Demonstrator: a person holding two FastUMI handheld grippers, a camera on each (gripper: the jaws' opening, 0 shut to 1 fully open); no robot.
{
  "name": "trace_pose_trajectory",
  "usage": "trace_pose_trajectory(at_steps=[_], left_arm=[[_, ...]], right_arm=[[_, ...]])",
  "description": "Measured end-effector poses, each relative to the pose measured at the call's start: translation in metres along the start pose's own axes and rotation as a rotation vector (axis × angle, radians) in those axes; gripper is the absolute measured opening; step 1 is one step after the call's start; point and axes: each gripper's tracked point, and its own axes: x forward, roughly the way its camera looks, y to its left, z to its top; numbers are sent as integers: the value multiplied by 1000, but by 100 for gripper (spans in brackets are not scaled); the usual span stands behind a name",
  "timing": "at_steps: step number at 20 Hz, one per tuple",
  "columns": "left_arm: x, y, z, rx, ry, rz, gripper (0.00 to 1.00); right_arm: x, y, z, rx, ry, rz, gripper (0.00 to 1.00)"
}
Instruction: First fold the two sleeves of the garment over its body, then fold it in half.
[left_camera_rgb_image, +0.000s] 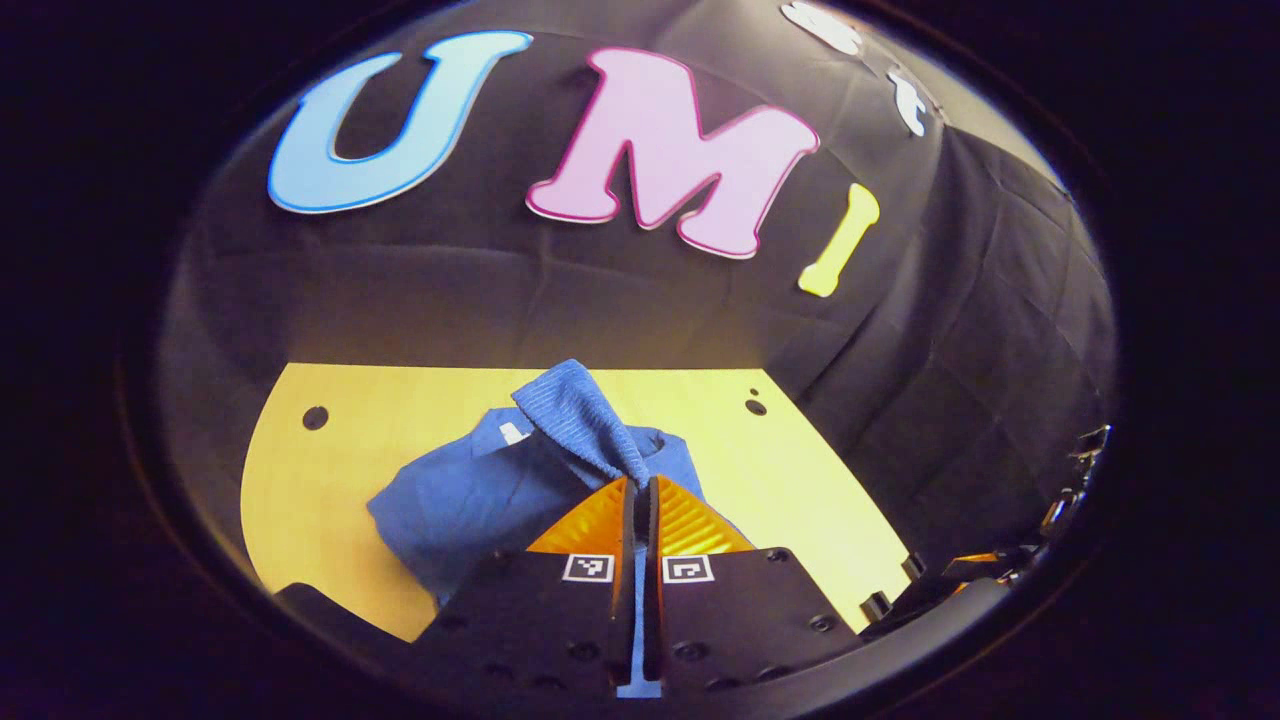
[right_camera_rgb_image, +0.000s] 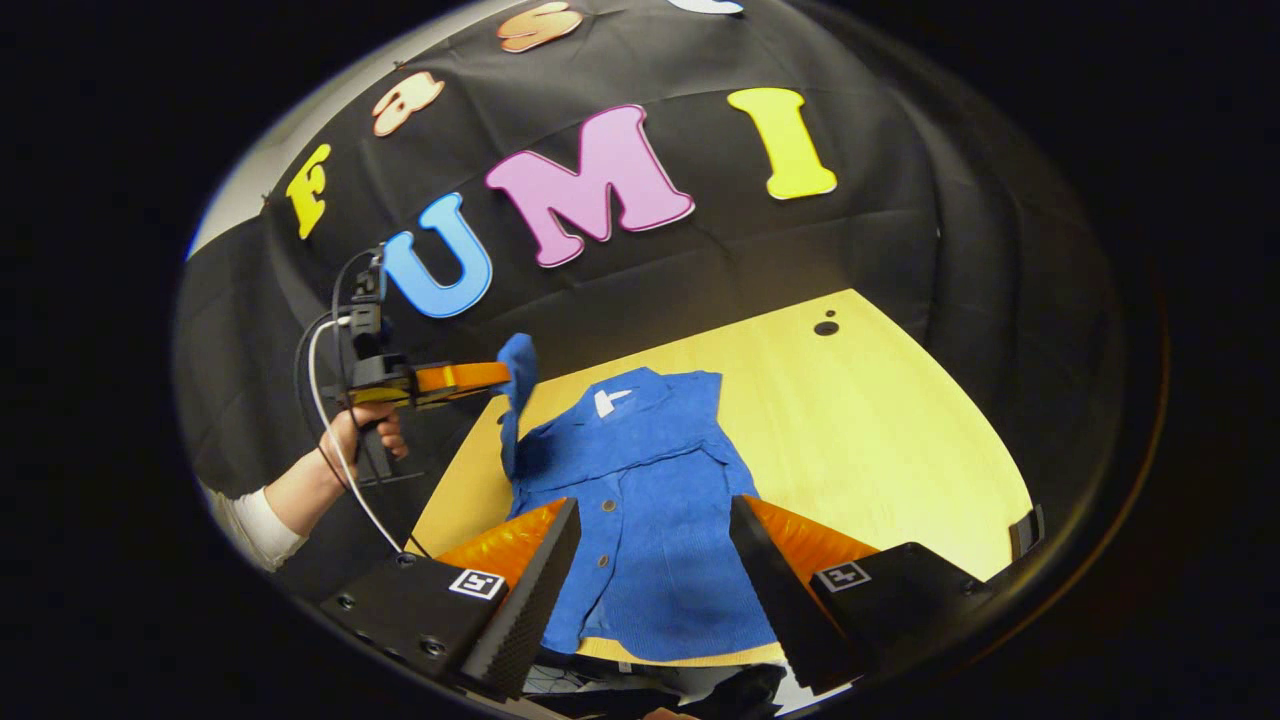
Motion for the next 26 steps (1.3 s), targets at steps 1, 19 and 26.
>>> trace_pose_trajectory(at_steps=[1,19,26], left_arm=[[23,-8,-1,34,36,2,1],[211,-87,-25,-53,224,-143,58],[118,-53,-22,25,112,-23,85]], right_arm=[[3,-8,-3,-1,10,-21,96],[10,-97,-46,84,158,-140,96],[27,-82,-49,60,173,-110,96]])
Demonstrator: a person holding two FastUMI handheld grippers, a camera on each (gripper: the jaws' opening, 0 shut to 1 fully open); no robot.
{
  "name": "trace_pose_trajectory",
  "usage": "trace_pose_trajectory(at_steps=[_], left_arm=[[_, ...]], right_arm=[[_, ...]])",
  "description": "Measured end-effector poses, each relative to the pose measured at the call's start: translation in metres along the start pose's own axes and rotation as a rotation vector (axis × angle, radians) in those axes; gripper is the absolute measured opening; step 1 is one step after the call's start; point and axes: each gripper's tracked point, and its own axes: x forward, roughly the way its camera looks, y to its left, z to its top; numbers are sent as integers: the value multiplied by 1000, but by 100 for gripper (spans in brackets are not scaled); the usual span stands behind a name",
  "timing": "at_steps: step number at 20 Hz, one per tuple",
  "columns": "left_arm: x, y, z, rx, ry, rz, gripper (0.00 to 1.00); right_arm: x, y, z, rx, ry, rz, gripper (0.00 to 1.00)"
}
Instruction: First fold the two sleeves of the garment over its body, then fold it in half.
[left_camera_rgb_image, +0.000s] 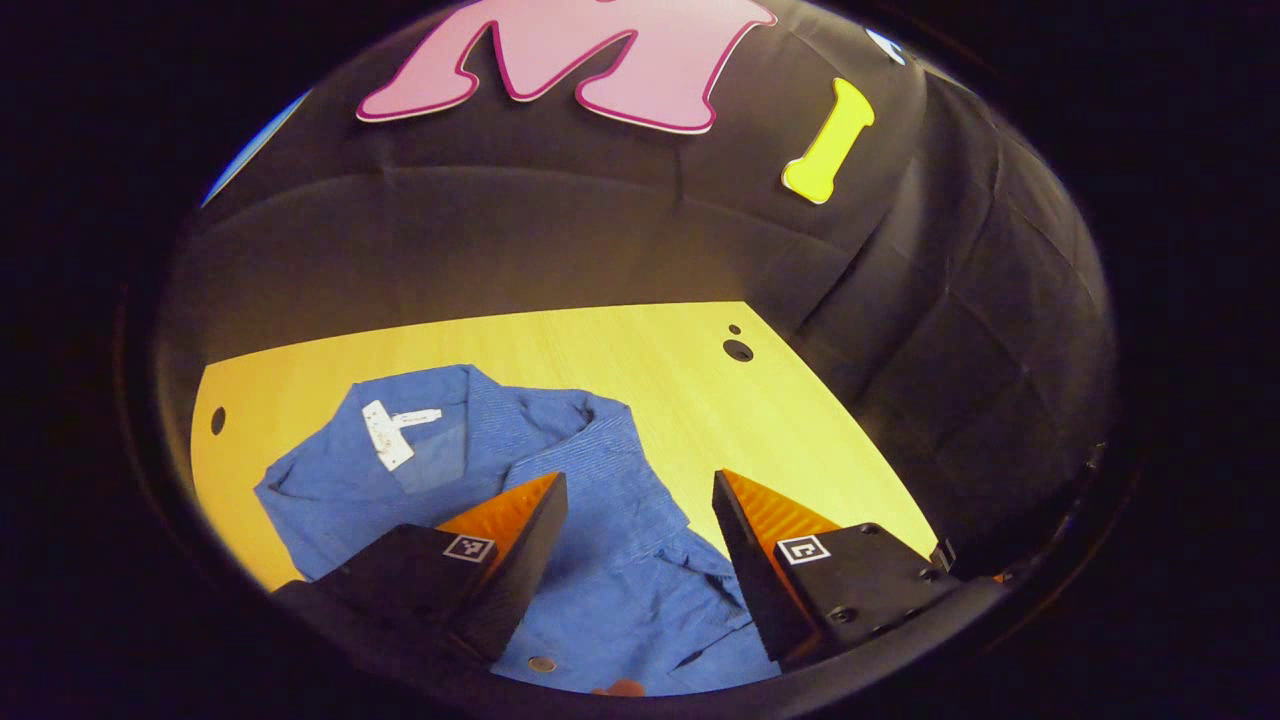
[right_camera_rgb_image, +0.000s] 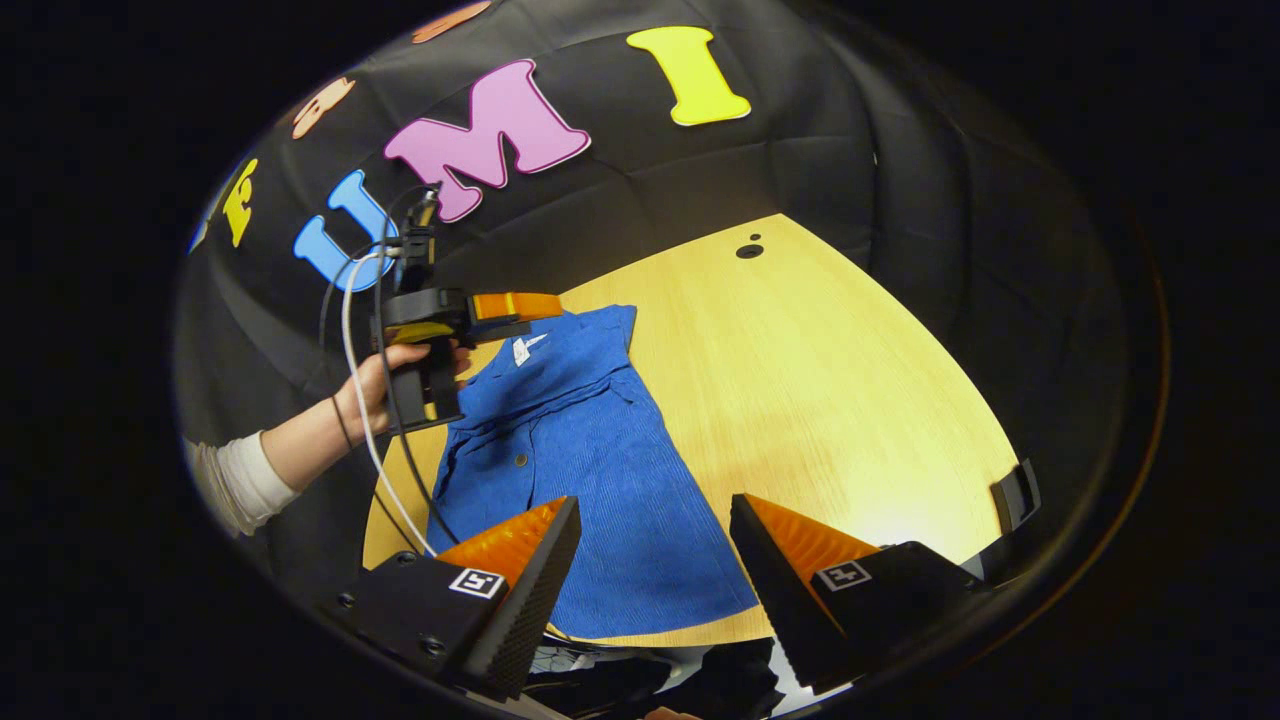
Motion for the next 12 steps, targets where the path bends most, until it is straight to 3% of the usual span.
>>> trace_pose_trajectory(at_steps=[3,5,8,12], left_arm=[[-69,22,-45,-20,-39,64,85],[-115,44,-98,-47,-35,152,85],[-166,63,-201,-119,62,239,85],[-193,88,-312,-269,232,340,85]], right_arm=[[9,3,-9,-42,21,-9,96],[16,6,-19,-63,42,-15,97],[26,-3,-48,-119,112,-51,98],[41,-28,-88,-233,230,-104,99]])
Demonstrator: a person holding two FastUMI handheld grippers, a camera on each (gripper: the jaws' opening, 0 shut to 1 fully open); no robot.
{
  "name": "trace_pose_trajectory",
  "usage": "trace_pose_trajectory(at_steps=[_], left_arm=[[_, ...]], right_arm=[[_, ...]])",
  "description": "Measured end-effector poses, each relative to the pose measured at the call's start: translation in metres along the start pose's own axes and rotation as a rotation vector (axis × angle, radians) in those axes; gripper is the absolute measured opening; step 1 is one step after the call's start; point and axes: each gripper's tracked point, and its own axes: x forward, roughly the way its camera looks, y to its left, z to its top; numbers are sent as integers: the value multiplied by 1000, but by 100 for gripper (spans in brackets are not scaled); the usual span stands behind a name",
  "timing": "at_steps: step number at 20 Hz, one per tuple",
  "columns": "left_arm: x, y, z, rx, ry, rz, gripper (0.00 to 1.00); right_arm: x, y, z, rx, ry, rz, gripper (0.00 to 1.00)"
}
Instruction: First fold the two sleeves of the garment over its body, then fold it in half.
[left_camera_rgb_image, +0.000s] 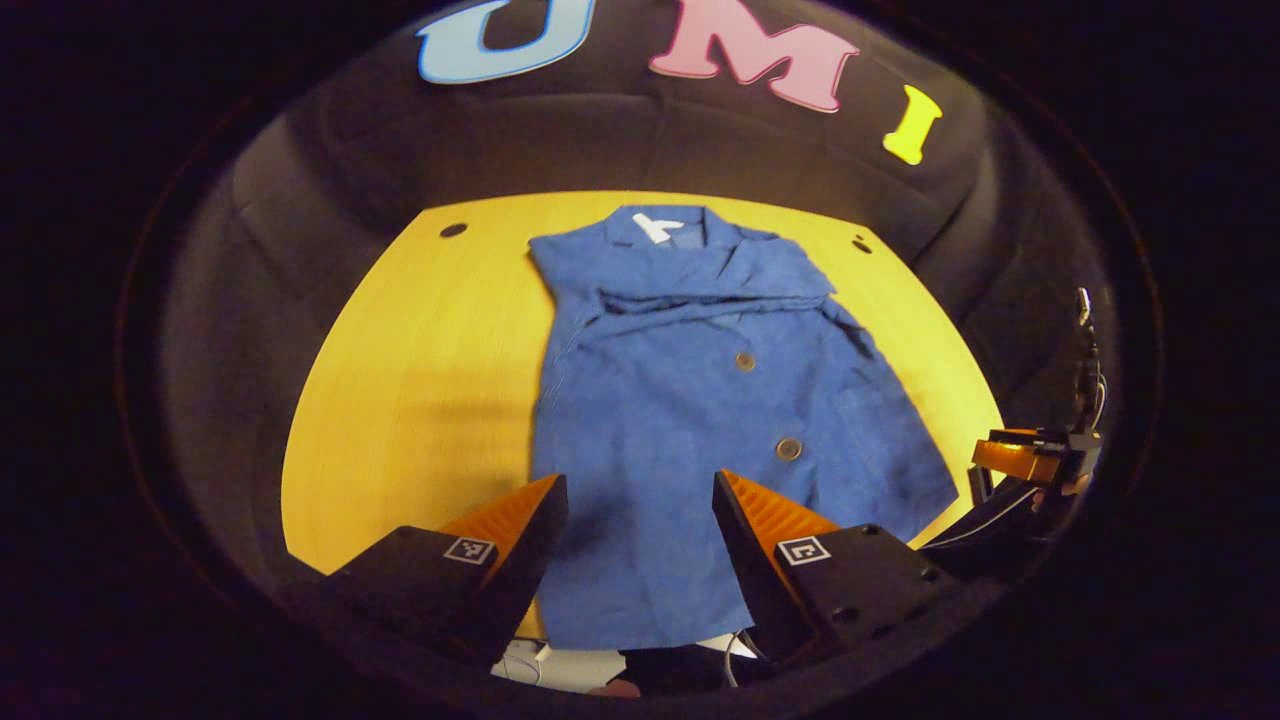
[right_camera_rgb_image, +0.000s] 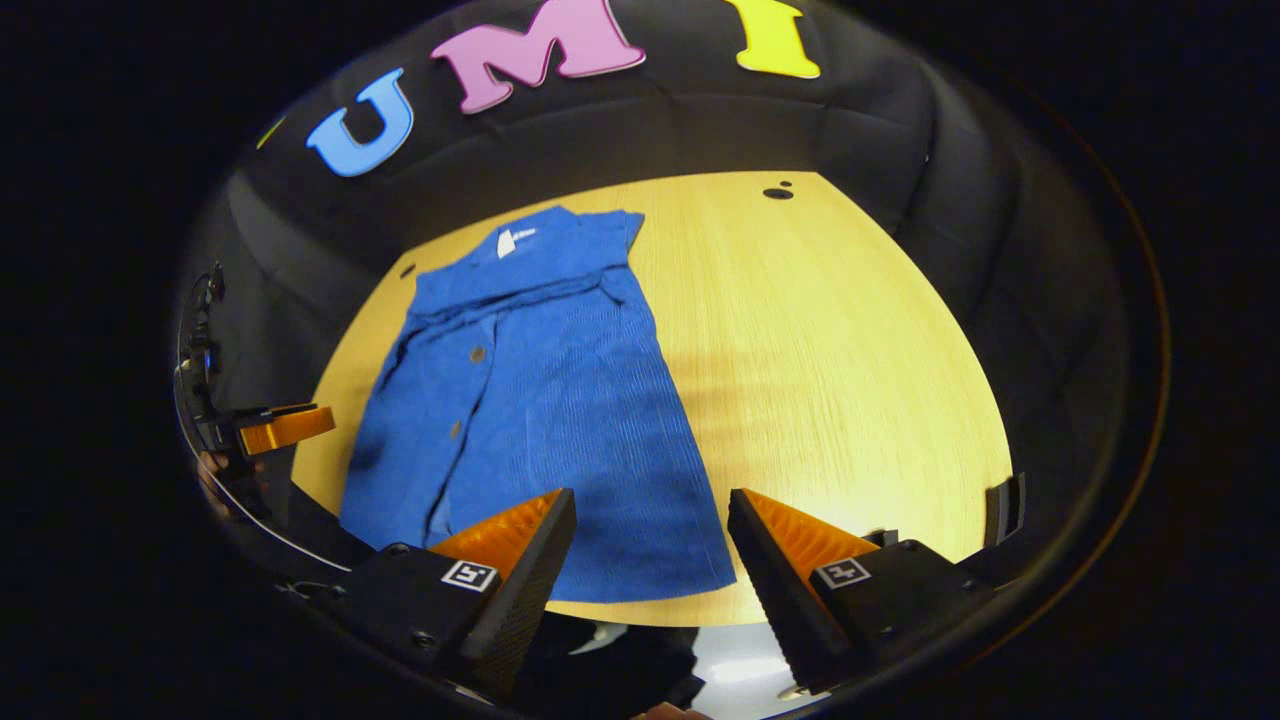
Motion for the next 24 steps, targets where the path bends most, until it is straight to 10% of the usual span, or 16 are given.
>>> trace_pose_trajectory(at_steps=[24], left_arm=[[31,17,-51,9,300,73,86]], right_arm=[[43,-48,-38,8,228,-133,100]])
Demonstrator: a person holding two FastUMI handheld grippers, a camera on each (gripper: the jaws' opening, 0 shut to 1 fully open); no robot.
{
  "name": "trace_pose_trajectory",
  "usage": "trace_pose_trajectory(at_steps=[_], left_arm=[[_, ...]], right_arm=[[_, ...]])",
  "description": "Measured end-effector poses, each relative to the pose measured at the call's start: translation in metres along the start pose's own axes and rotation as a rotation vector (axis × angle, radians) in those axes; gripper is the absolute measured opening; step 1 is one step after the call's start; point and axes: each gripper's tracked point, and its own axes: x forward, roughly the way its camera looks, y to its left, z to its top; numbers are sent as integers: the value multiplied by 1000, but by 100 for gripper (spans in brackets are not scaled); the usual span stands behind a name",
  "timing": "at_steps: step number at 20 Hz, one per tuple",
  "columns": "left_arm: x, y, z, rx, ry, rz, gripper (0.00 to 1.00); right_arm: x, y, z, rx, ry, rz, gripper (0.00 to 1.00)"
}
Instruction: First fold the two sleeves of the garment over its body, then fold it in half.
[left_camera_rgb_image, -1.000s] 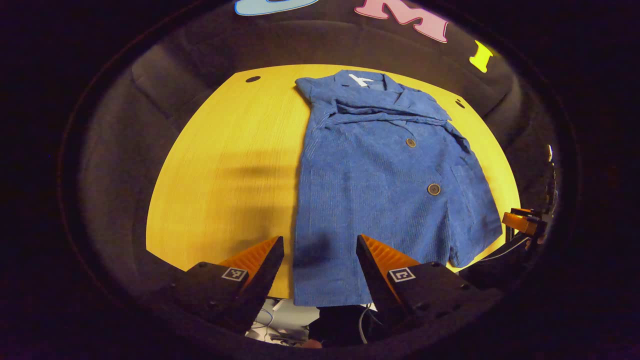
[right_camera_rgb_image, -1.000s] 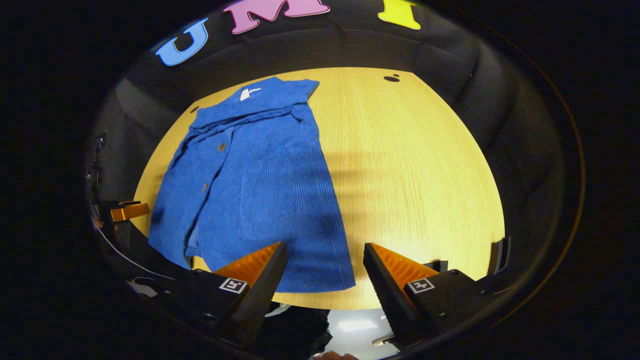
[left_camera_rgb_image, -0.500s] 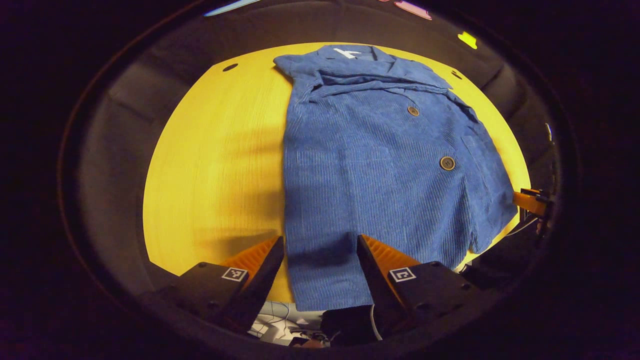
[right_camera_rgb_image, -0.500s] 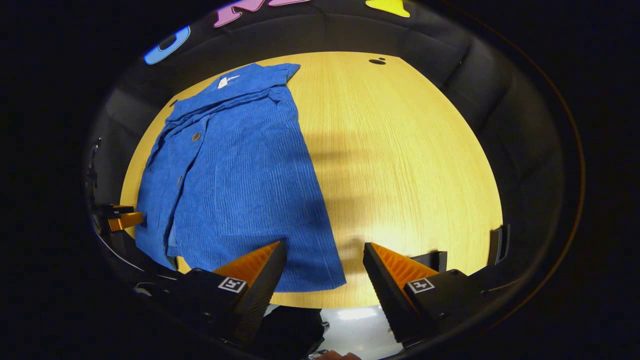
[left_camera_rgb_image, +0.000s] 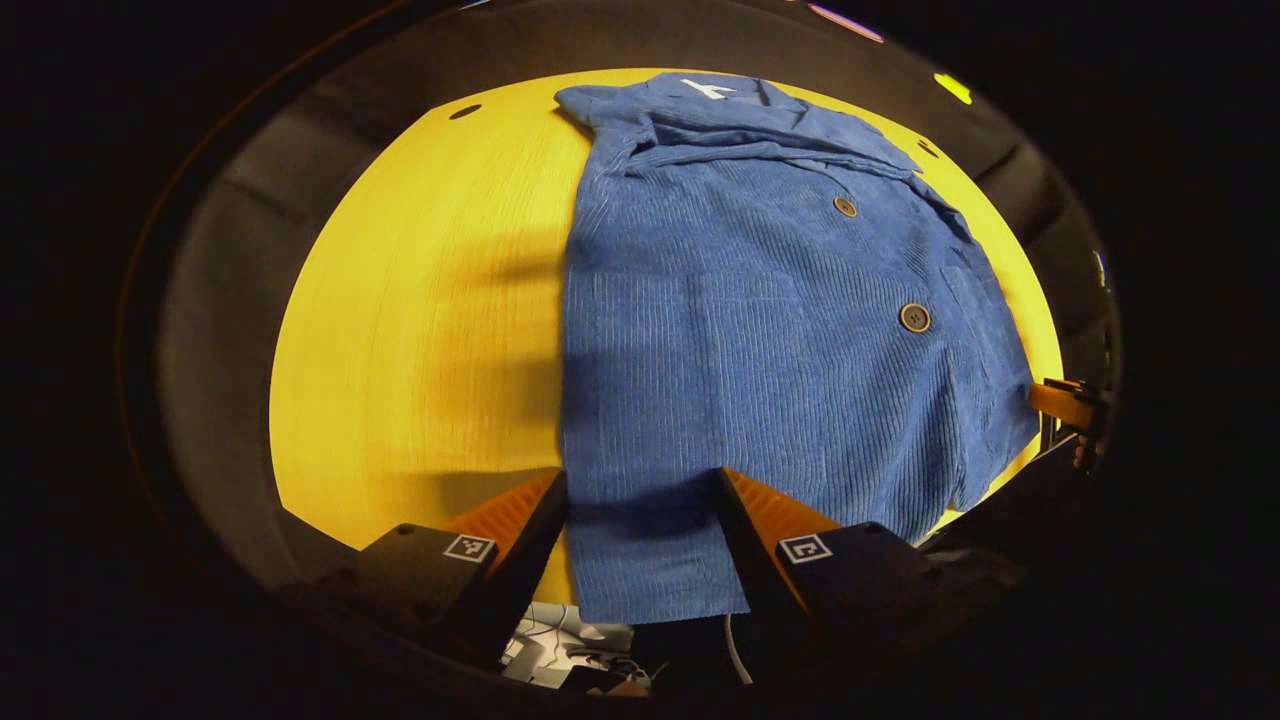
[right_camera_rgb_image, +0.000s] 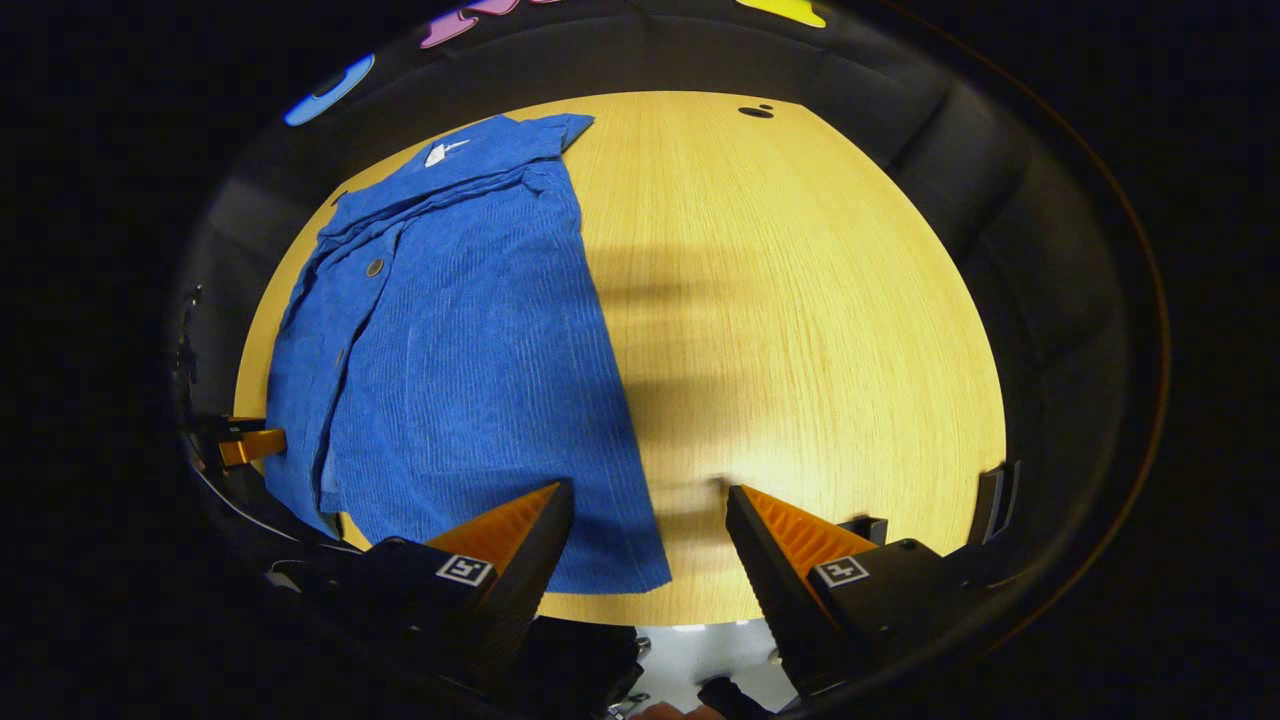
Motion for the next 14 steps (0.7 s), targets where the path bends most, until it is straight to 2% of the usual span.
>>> trace_pose_trajectory(at_steps=[12,14], left_arm=[[-6,10,-11,-89,103,5,86],[-3,16,-20,-92,163,11,86]], right_arm=[[14,11,5,-52,47,33,100],[14,11,5,-54,61,33,100]])
